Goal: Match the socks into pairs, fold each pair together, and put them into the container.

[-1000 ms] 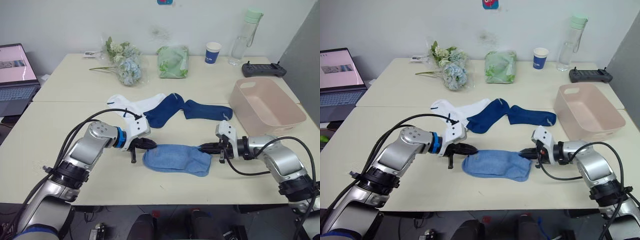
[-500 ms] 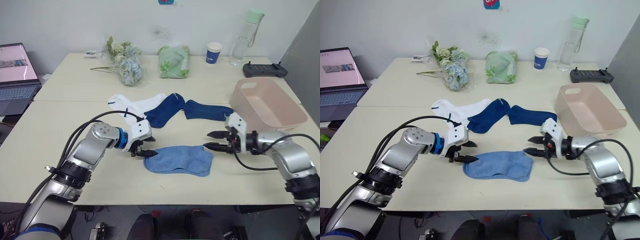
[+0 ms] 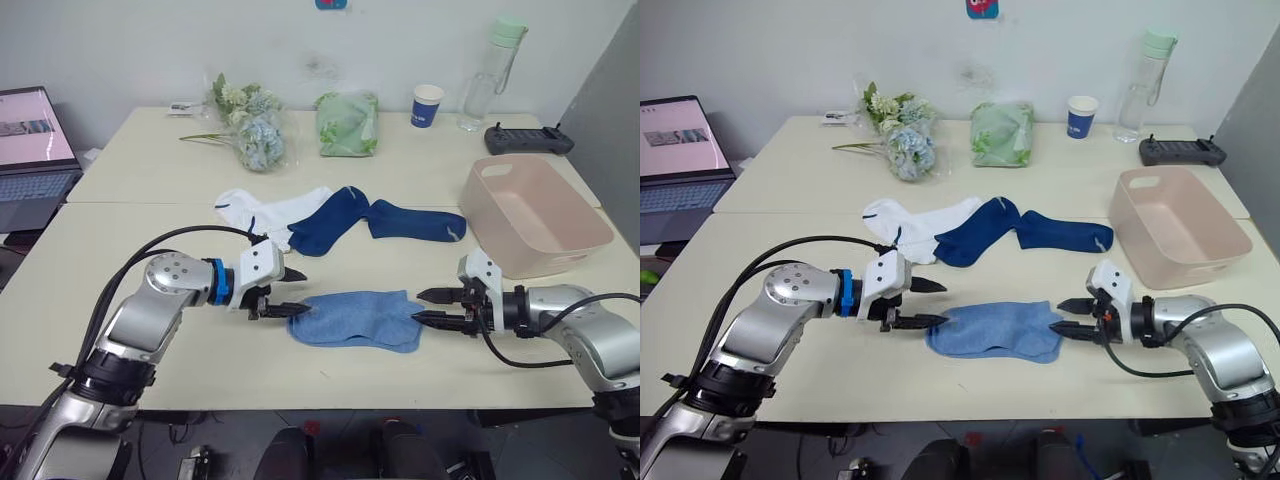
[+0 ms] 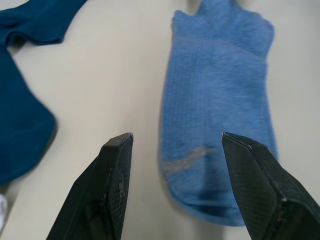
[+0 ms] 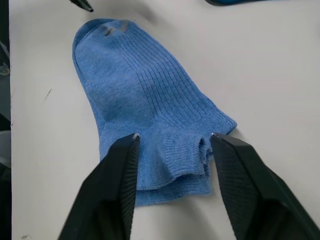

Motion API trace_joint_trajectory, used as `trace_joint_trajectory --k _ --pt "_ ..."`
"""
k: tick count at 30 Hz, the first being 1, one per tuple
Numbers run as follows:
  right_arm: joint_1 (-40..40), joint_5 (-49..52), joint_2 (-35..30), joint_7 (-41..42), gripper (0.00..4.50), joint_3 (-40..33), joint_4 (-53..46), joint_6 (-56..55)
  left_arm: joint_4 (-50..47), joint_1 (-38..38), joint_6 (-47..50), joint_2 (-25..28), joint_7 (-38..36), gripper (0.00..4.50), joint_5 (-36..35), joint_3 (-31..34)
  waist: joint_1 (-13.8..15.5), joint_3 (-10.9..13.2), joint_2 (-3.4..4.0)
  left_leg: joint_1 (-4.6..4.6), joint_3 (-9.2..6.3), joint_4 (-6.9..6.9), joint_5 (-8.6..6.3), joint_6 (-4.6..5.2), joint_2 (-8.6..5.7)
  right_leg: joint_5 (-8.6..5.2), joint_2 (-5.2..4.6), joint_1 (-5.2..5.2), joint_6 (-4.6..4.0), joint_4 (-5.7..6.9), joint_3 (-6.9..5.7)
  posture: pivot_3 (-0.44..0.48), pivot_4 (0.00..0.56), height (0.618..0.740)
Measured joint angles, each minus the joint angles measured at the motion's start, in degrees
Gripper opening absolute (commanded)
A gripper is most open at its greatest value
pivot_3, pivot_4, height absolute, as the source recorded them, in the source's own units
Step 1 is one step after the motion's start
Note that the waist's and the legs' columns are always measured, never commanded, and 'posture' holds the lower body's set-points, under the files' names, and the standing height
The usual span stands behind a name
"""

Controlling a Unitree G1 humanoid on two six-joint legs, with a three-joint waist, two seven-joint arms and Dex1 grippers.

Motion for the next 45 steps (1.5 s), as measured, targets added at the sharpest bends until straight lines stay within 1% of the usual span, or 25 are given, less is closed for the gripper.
trace_joint_trajectory --k 3,4,10,11,12,13,19,30,35,39,40,41,44,45 --pt "0.05 -0.17 0.03 0.01 0.47 0.86 0.08 -0.1 -2.27 1.6 -0.63 0.89 -0.38 2.95 0.19 -0.16 0.01 0.0 0.0 0.0 0.0 0.0 0.0 0.0 0.01 0.0 0.01 0.0 0.0 -0.01 0.0 0.0 0.15 0.74" --pt "0.11 -0.25 0.03 0.05 0.01 1.17 0.1 -0.15 -2.75 2.09 -1.4 1.15 -0.48 2.95 0.52 -0.51 0.01 0.0 0.0 0.01 0.0 -0.01 0.0 0.0 0.01 0.0 0.01 0.0 0.0 -0.01 0.0 0.0 0.15 0.74" --pt "0.2 -2.25 0.02 0.13 0.01 1.56 1.33 -1.74 -2.04 3.78 -6.94 0.56 0.01 2.95 4.55 -3.45 0.09 0.0 0.0 0.01 0.01 0.0 0.0 0.01 -0.01 0.0 0.02 0.01 0.0 -0.01 -0.01 0.0 0.15 0.74" --pt "0.2 -2.31 0.03 0.18 0.0 1.59 1.42 -1.87 -1.16 3.79 -8.09 0.17 0.22 2.56 5.4 -4.19 0.11 0.0 0.0 0.01 0.01 0.0 0.0 0.01 -0.01 0.0 0.03 0.01 0.0 -0.01 -0.01 0.0 0.15 0.74" --pt "0.22 -2.32 0.02 0.2 0.0 1.59 1.42 -1.94 -0.18 3.79 -9.08 -0.11 0.56 2.36 6.23 -4.77 0.1 0.0 0.0 0.01 0.01 0.0 0.0 0.01 0.0 0.0 0.03 0.01 0.0 -0.01 -0.01 0.0 0.15 0.74" --pt "0.28 -2.32 0.02 0.22 0.0 1.58 1.42 -1.98 0.83 3.78 -9.97 -0.29 0.97 2.03 7.03 -5.31 0.07 0.0 0.0 0.02 0.01 0.0 0.0 0.01 0.01 0.0 0.04 0.01 0.0 -0.01 -0.01 0.0 0.15 0.74" --pt "0.98 -2.26 -0.11 0.42 0.0 1.58 1.38 -2.05 4.02 3.72 -12.83 -0.43 0.93 0.02 8.57 -5.43 0.08 0.0 0.0 0.01 0.01 0.0 -0.01 0.01 0.0 0.0 0.03 0.01 0.0 -0.01 -0.01 0.0 0.15 0.74" --pt "1.45 -1.22 -0.91 0.64 0.0 1.26 0.94 -1.22 3.84 3.58 -11.06 -0.24 -0.28 0.02 6.88 -5.02 0.07 0.0 0.0 0.01 0.0 0.0 -0.01 0.01 0.01 0.0 0.04 0.01 0.0 0.0 -0.01 0.0 0.15 0.74" --pt "1.42 0.88 -1.17 0.72 0.0 0.05 0.07 0.59 2.11 3.15 -8.55 1.91 -1.43 0.02 6.06 -4.72 0.05 0.0 0.0 0.01 0.0 -0.01 -0.01 0.01 0.0 0.0 0.04 0.01 0.0 -0.01 -0.02 0.0 0.15 0.74" --pt "0.47 0.28 -0.92 -0.91 0.0 -0.13 0.54 0.23 1.91 2.87 -8.4 1.89 -1.29 0.02 6.12 -4.19 0.05 0.0 0.0 0.02 0.0 -0.01 -0.01 0.01 0.01 0.0 0.05 0.01 0.0 -0.01 -0.02 0.0 0.15 0.74" --pt "0.31 -0.05 -0.91 -0.93 0.38 -0.13 0.86 -0.07 1.91 2.88 -8.57 1.85 -1.29 0.0 6.14 -4.2 0.06 0.0 0.0 0.01 0.0 -0.01 -0.01 0.01 0.0 0.0 0.05 0.01 0.0 -0.01 -0.03 0.0 0.15 0.74" --pt "0.25 -0.24 -0.93 -0.88 0.59 -0.1 1.07 -0.23 1.91 2.88 -8.71 1.85 -1.29 0.0 6.16 -4.2 0.07 0.0 0.0 0.01 0.0 -0.01 -0.01 0.01 0.0 0.0 0.05 0.01 0.0 -0.01 -0.02 0.0 0.15 0.74" --pt "0.04 -1.67 -0.92 -1.03 1.58 0.19 1.83 -0.76 1.91 2.88 -8.8 1.71 -1.28 0.0 6.18 -4.2 0.07 0.0 0.0 0.01 0.02 0.0 -0.01 0.01 0.0 0.0 0.04 0.01 0.0 -0.01 -0.01 0.0 0.15 0.74" --pt "-0.11 -1.72 -0.91 -1.02 1.58 0.29 1.85 -0.76 1.92 2.88 -8.8 1.65 -1.27 0.0 6.18 -4.2 0.07 0.0 0.0 0.01 0.02 0.0 -0.01 0.01 0.0 0.0 0.04 0.01 0.0 0.0 -0.01 0.0 0.15 0.74"
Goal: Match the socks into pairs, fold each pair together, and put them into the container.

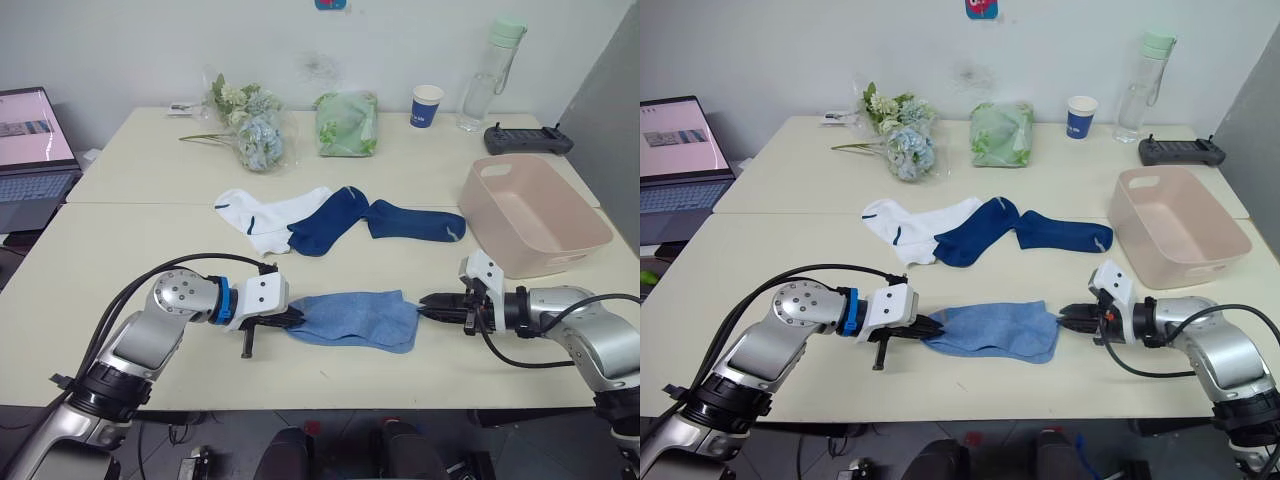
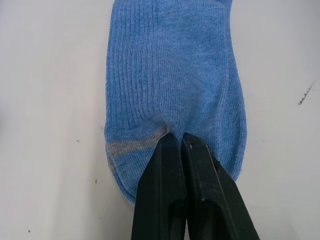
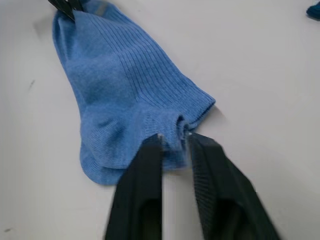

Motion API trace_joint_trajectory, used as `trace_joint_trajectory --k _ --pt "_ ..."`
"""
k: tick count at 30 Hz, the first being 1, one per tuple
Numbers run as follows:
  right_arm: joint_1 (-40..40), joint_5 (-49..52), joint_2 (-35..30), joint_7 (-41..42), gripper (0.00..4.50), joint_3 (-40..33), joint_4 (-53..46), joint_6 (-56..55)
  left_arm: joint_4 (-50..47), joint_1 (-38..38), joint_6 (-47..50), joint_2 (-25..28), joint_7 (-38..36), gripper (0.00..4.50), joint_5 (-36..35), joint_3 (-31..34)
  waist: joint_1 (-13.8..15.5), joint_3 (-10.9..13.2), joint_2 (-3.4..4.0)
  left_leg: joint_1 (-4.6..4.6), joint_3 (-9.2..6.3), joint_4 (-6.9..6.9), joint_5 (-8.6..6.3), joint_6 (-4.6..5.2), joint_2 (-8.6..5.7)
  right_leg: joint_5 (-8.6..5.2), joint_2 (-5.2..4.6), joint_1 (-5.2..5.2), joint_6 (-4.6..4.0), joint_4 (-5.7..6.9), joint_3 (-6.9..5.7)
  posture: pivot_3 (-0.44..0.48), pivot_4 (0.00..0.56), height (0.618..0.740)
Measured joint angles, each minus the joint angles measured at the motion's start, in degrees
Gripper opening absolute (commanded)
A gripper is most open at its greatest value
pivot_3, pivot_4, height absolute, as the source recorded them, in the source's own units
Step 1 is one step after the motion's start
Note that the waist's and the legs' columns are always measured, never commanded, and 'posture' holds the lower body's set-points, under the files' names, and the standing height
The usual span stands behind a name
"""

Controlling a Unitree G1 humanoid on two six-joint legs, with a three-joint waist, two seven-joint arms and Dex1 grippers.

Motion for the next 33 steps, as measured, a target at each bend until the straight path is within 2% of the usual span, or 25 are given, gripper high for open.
trace_joint_trajectory --k 6,7,8,11,22,33 --pt "-1.14 0.04 0.76 0.11 1.58 1.24 -0.26 0.66 0.0 0.0 0.01 -0.32 0.05 0.0 0.11 0.0 0.0 0.0 0.0 -0.01 -0.01 0.0 0.0 0.0 0.0 0.0 0.0 0.0 0.0 0.0 -0.01 0.0 0.15 0.74" --pt "-1.14 0.07 0.79 0.12 1.16 1.24 -0.28 0.78 0.0 0.0 0.01 -0.32 0.05 0.0 0.16 0.0 0.01 0.0 0.0 -0.01 -0.01 0.0 0.0 0.0 -0.01 0.0 0.0 0.0 0.0 0.0 -0.01 0.0 0.15 0.74" --pt "-1.14 0.07 0.79 0.13 0.97 1.24 -0.28 0.8 0.0 0.0 0.01 -0.32 0.05 0.0 0.19 0.0 0.02 0.0 0.0 -0.01 -0.01 0.0 0.0 0.0 -0.01 0.0 0.0 0.0 0.0 0.0 0.0 0.0 0.15 0.74" --pt "-1.14 0.08 0.79 0.3 0.03 1.26 -0.29 0.83 0.0 0.0 0.0 -0.31 0.05 0.0 0.29 0.0 0.01 0.0 0.0 0.0 -0.01 0.0 0.0 0.0 0.0 0.0 0.0 0.0 0.0 0.0 -0.01 0.0 0.15 0.74" --pt "-0.76 0.97 0.74 1.36 0.03 1.39 -0.54 1.76 -0.01 -0.05 0.3 -0.34 -0.08 0.0 0.1 0.0 0.01 0.0 0.0 0.0 -0.01 0.0 0.0 0.0 0.0 0.0 0.0 0.0 0.0 0.0 -0.01 0.0 0.15 0.74" --pt "0.23 12.05 0.6 0.21 0.03 -3.31 -5.72 13.51 0.04 -2.25 2.35 0.21 -1.35 0.0 -1.58 0.59 0.0 0.0 0.0 0.0 -0.01 0.0 0.0 0.0 0.0 0.0 0.0 0.0 0.0 0.0 -0.01 0.0 0.15 0.74"
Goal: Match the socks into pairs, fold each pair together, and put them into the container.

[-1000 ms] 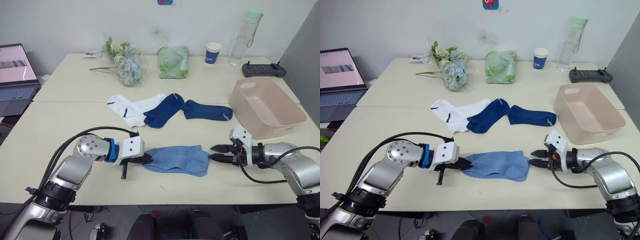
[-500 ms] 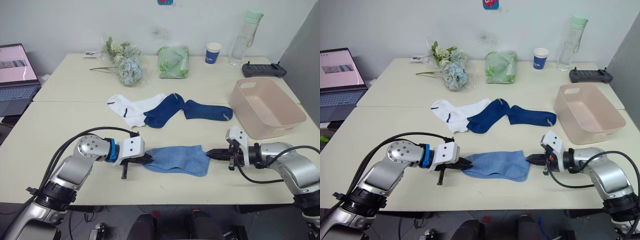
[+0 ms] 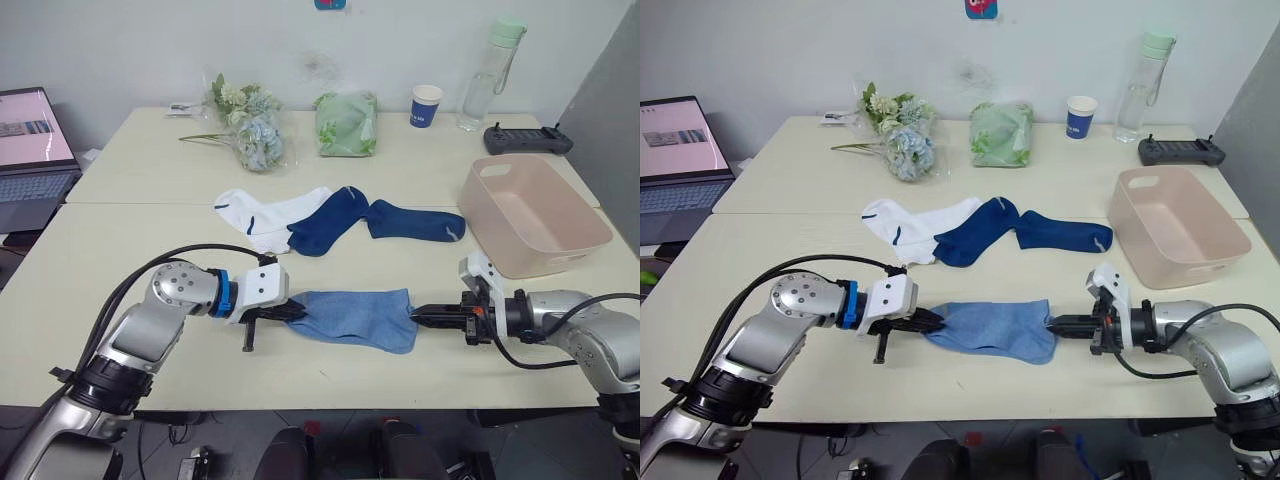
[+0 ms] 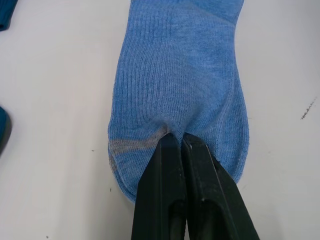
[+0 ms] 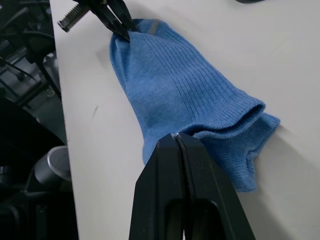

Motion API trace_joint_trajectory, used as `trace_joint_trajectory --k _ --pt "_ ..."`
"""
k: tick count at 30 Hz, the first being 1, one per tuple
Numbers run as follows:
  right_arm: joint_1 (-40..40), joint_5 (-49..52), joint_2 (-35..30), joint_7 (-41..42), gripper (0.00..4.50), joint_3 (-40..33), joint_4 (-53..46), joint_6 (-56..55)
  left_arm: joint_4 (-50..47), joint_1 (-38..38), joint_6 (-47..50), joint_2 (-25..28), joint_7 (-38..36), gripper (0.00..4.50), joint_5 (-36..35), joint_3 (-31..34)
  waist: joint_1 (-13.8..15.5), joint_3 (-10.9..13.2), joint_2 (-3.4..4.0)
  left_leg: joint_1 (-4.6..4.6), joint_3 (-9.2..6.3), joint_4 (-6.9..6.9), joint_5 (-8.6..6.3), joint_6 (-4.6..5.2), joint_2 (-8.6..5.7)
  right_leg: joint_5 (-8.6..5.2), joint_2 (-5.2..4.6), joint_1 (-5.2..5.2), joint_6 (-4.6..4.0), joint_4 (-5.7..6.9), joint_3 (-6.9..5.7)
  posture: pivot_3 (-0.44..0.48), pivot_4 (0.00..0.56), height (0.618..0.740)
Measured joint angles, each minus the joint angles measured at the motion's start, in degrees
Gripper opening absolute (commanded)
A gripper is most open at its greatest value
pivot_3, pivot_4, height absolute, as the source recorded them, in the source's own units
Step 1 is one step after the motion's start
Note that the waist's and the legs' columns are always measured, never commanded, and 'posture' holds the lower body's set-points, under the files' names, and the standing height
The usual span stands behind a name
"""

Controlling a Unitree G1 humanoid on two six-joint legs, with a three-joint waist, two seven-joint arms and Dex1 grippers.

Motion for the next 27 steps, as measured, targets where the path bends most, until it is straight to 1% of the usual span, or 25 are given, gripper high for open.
trace_joint_trajectory --k 4,8,10,13,17,23,25,27 --pt "-1.95 4.26 2.2 -2.42 0.03 -1.59 0.23 4.39 0.23 0.19 -0.26 0.05 -0.12 0.0 0.24 -0.01 -0.02 0.0 0.0 0.0 0.0 0.0 0.0 0.0 0.0 0.0 0.0 0.0 0.0 0.0 0.0 0.0 0.15 0.74" --pt "-3.3 8.81 2.25 -3.89 0.03 -5.19 0.55 9.18 0.89 0.9 -0.67 0.19 -0.01 0.0 0.87 -0.04 0.07 0.0 0.0 -0.01 -0.01 0.0 0.0 0.0 -0.01 0.0 -0.01 0.0 0.0 -0.01 -0.01 0.0 0.15 0.74" --pt "-2.7 9.53 2.24 -4.01 0.03 -5.02 0.48 9.93 1.58 0.97 -1.25 0.19 0.22 0.0 1.7 -0.11 0.08 0.0 0.0 -0.01 -0.02 -0.01 0.0 0.01 0.0 0.0 0.0 0.0 0.0 -0.01 -0.02 0.0 0.15 0.74" --pt "-0.86 8.31 2.22 -4.2 0.03 -3.48 0.48 9.36 1.79 1.18 -1.59 0.19 0.5 0.0 2.54 -0.19 0.06 0.0 0.0 -0.02 0.02 0.0 0.0 0.01 -0.01 0.0 0.0 0.0 0.0 -0.01 0.01 0.0 0.15 0.74" --pt "0.26 4.66 2.22 -4.86 0.03 -0.52 1.22 5.72 2.29 1.22 -1.63 0.19 0.83 0.0 3.0 -0.23 -0.03 0.0 0.0 0.0 0.01 0.0 -0.01 0.01 0.0 0.0 0.01 0.0 0.0 0.01 0.0 0.0 0.15 0.74" --pt "-0.06 0.62 2.33 -5.48 0.03 -0.1 5.55 0.56 2.62 1.25 -1.76 0.09 1.27 0.0 3.75 -0.34 -0.03 0.0 0.0 0.0 0.0 0.0 0.0 0.01 0.0 0.0 0.01 0.0 0.0 0.0 -0.01 0.0 0.15 0.74" --pt "-0.08 -0.85 2.28 -5.28 0.4 -0.08 6.54 -1.48 2.81 1.34 -2.64 -0.11 1.44 0.45 4.07 -0.35 -0.03 0.0 0.0 0.0 0.01 0.0 0.0 0.01 0.0 0.0 0.01 0.0 0.0 0.0 -0.01 0.0 0.15 0.74" --pt "-0.17 -1.49 1.99 -5.08 0.94 -0.12 7.0 -3.04 3.12 1.71 -2.79 -0.66 2.0 0.93 4.0 -0.34 -0.03 0.0 0.0 0.0 0.02 0.0 0.0 0.01 0.0 0.0 0.0 0.0 0.0 0.0 0.01 0.0 0.15 0.74"
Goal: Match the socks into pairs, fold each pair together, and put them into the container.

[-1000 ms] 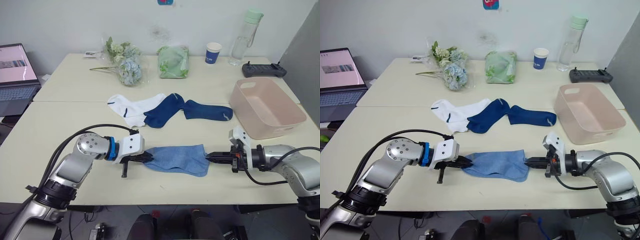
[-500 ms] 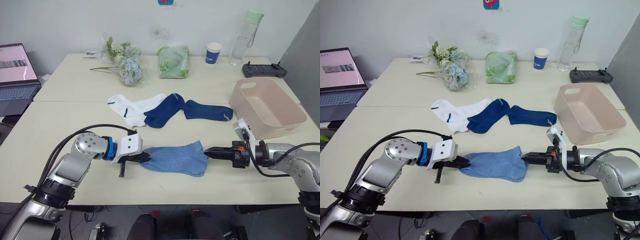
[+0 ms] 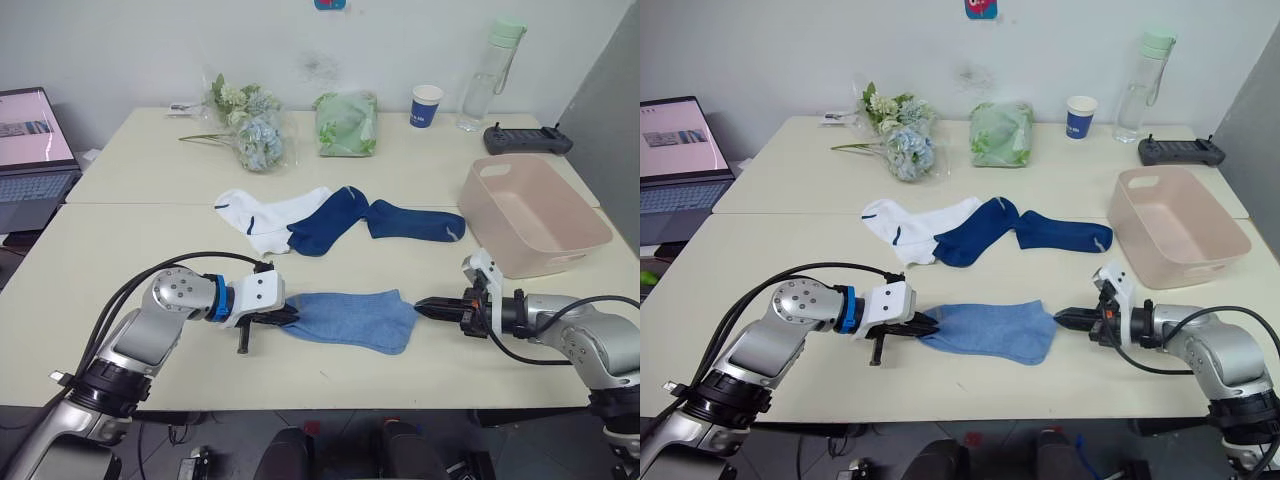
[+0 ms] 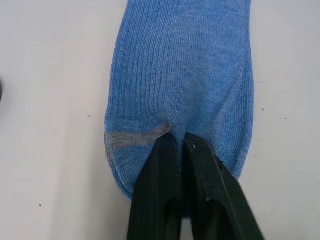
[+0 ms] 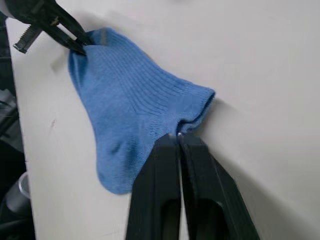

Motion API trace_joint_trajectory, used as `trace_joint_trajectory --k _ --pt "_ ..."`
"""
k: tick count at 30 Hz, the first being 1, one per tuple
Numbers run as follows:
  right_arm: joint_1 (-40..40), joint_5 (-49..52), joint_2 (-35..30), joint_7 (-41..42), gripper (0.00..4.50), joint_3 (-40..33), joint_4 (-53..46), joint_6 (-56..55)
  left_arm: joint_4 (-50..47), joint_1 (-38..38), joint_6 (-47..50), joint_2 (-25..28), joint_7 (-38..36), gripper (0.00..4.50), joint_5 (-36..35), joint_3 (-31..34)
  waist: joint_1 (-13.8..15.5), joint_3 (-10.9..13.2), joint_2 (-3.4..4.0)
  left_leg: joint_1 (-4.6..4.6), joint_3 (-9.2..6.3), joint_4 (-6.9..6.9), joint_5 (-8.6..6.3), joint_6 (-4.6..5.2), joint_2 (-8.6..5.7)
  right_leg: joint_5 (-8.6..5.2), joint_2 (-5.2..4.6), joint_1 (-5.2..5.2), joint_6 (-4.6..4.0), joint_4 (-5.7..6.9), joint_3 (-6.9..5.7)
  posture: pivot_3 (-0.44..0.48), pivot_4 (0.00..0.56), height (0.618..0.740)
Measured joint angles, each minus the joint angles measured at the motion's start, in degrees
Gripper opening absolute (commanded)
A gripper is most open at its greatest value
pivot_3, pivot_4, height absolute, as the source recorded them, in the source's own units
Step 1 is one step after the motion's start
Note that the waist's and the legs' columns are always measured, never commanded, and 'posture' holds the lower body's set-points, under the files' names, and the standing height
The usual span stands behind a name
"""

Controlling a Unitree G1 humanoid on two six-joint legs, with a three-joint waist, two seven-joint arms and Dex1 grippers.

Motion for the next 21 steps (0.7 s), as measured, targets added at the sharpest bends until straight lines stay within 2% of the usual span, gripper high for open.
trace_joint_trajectory --k 3,6,11,13,16,17,21 --pt "-0.34 -0.39 -0.53 0.27 2.02 -0.61 -0.06 -1.63 0.14 0.93 0.31 -0.53 0.66 1.96 -0.99 0.58 0.0 0.0 0.0 0.0 -0.01 0.0 0.0 0.0 0.01 0.0 -0.01 0.0 0.0 0.0 0.0 0.0 0.15 0.74" --pt "-1.28 -0.29 -1.32 0.27 2.02 -2.0 -1.03 -2.31 -0.77 2.43 1.85 -0.48 1.18 2.81 -2.6 2.38 -0.03 0.0 0.0 0.0 -0.01 0.0 0.0 0.0 0.02 0.0 -0.01 -0.01 0.0 0.0 0.01 0.0 0.15 0.74" --pt "-3.29 -2.2 -0.77 -0.31 2.02 -0.38 -5.71 -4.84 -5.48 3.9 8.53 -0.28 0.76 2.81 -8.7 6.03 -0.08 0.0 0.0 -0.01 -0.04 0.0 0.0 0.0 0.04 0.0 -0.02 0.0 0.0 0.0 -0.02 0.0 0.15 0.74" --pt "-4.01 -4.31 1.81 -1.44 1.43 2.48 -7.28 -6.95 -7.1 2.71 10.86 -0.72 1.74 2.84 -11.26 7.84 -0.08 0.0 0.0 0.0 -0.05 0.0 0.0 0.0 0.04 0.0 -0.02 0.0 0.0 0.01 -0.02 0.0 0.15 0.74" --pt "-4.06 -9.04 5.09 -2.49 0.43 8.63 -7.48 -11.38 -8.41 0.73 12.46 -2.7 3.03 2.28 -13.24 8.94 -0.09 -0.01 0.0 0.0 -0.01 0.01 0.0 -0.01 -0.02 0.0 -0.02 0.0 0.0 -0.01 0.0 0.0 0.15 0.74" --pt "-4.06 -10.61 5.76 -2.48 0.03 10.45 -7.28 -12.67 -8.48 0.69 12.37 -3.41 3.27 1.96 -13.29 8.62 -0.09 -0.01 0.0 -0.01 0.0 0.01 0.01 -0.02 -0.03 0.0 -0.02 0.0 0.01 -0.02 0.01 0.0 0.15 0.74" --pt "-3.95 -16.45 7.46 -2.41 0.0 16.13 -4.13 -17.78 -7.54 1.59 9.87 -7.7 4.74 0.7 -11.16 3.84 -0.05 -0.01 -0.01 0.01 0.0 0.02 0.02 -0.03 -0.03 0.0 -0.03 0.01 0.0 -0.02 0.01 0.0 0.15 0.74"
